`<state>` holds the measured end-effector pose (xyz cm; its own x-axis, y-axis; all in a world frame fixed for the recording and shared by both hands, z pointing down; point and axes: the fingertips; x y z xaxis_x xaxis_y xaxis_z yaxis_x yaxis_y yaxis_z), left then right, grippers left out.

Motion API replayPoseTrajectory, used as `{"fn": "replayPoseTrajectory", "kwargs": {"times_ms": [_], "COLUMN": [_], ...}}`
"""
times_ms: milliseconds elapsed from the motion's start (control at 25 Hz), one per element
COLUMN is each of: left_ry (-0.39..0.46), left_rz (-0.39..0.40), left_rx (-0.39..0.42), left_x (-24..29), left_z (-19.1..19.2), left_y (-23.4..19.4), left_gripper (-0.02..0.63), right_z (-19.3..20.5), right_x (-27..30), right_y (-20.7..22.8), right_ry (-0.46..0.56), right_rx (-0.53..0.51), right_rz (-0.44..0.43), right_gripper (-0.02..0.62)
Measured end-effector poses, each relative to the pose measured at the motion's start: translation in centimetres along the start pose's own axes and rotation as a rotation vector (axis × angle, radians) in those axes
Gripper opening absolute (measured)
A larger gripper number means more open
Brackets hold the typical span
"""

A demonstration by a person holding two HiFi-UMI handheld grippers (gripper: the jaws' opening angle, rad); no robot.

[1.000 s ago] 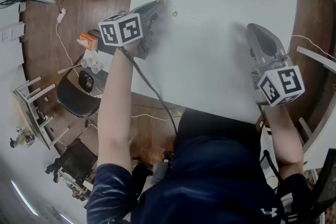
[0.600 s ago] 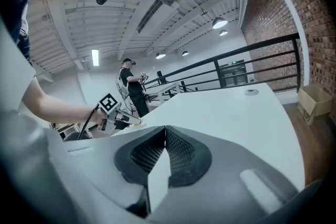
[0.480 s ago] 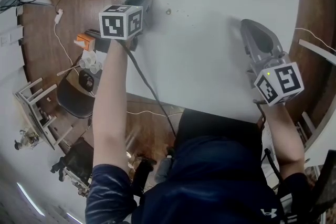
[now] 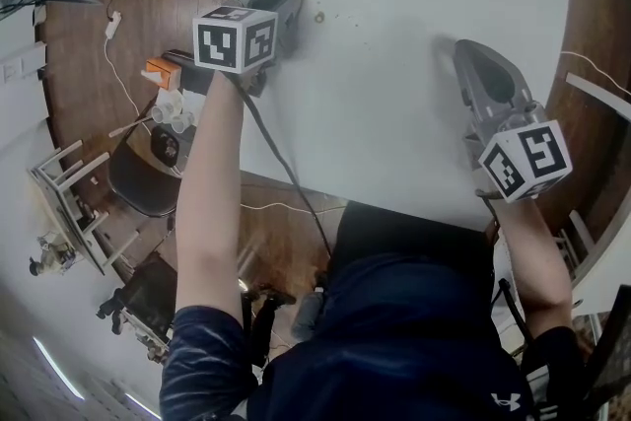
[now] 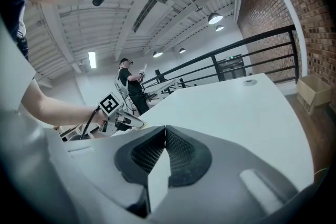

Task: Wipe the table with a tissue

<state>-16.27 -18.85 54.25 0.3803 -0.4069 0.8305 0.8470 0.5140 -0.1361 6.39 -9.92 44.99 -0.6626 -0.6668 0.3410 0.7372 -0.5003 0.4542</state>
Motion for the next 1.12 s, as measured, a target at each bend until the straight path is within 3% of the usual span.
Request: {"fn": "replayPoseTrajectory", "kwargs": {"times_ms": [480,920,1120], "left_ry": [-0.013,-0.004,0.002], "left_rz": [-0.006,0.025,0.011], "left_rx": [0.004,-0.076,-0.070], "left_x": [-0.2,-0.4,-0.5], "left_z": [0.7,1.0,1.0], "left_y": [2.2,4.4,5.1], "left_gripper": [0.034,0.034,0.034], "right_z": [0.9,1.0,1.0], "right_x": [-0.8,-1.7,-1.9], "right_y": [-0.7,-1.0,-1.1], "right_ry": [0.002,0.009,0.011], "right_rx": [0.032,0.052,0.058], "right_rz": [-0.002,-0.001,0.001], "right_gripper": [0.011,0.011,0.011]}}
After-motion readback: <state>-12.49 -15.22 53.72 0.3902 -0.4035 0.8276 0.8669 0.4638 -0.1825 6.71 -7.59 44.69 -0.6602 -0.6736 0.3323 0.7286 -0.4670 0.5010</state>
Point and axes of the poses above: the fingertips, and each gripper's own axes: x forward along the fingers, y to its right, z out of its underside, and after that the axes turned 6 degrees about -z, right-handed
